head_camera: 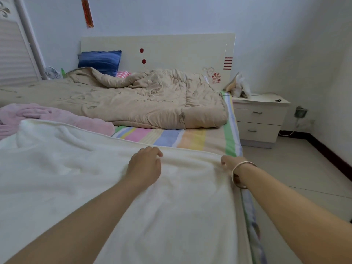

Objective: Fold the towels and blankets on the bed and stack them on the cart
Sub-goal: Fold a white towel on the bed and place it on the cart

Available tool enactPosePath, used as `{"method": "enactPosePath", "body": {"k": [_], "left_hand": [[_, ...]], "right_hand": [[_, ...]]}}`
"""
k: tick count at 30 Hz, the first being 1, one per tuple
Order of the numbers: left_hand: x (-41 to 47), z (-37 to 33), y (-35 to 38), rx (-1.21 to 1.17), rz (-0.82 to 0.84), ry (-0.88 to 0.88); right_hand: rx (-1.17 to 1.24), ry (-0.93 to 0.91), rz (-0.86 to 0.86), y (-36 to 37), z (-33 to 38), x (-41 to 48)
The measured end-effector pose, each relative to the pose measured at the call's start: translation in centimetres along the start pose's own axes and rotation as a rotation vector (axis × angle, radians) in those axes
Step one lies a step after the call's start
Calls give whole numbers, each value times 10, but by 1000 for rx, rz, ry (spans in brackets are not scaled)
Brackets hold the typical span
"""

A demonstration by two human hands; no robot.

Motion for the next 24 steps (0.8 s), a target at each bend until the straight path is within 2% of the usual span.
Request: {"method": "enactPosePath", "body": {"k": [3,5,8,10,13,15,18,21,24], "left_hand": [[39,3,21,-11,128,-66],[64,18,29,15,151,-179],[85,48,30,95,176,-357],[90,53,31,150,342,-413],[88,40,23,63,576,-488],[87,33,10,102,658,-498],[83,26,-1,330,734,-410],[80,26,-2,505,697,-317],[86,22,-3,718,362,-88]], "right_hand": [[-79,-68,19,5,9,18],[-196,-157,40,13,11,22],[-203,-271,46,24,2,30],[-162,-304,45,26,-4,35],[-114,-315,39,25,-7,41],[-108,-318,35,25,-8,41],[-88,-299,16,25,-11,42],[-166,-309,-37,21,-9,37],[-391,-272,-164,16,-1,31]]}}
Point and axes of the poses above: each hand's wrist, its own x-axis towards the middle knuckle, its own y-axis out of the palm, z = x × y, the point moved 4 cm from there along x, towards the middle knuckle, and after that the axes turned 7 degrees about -x, right-handed, at the moved point
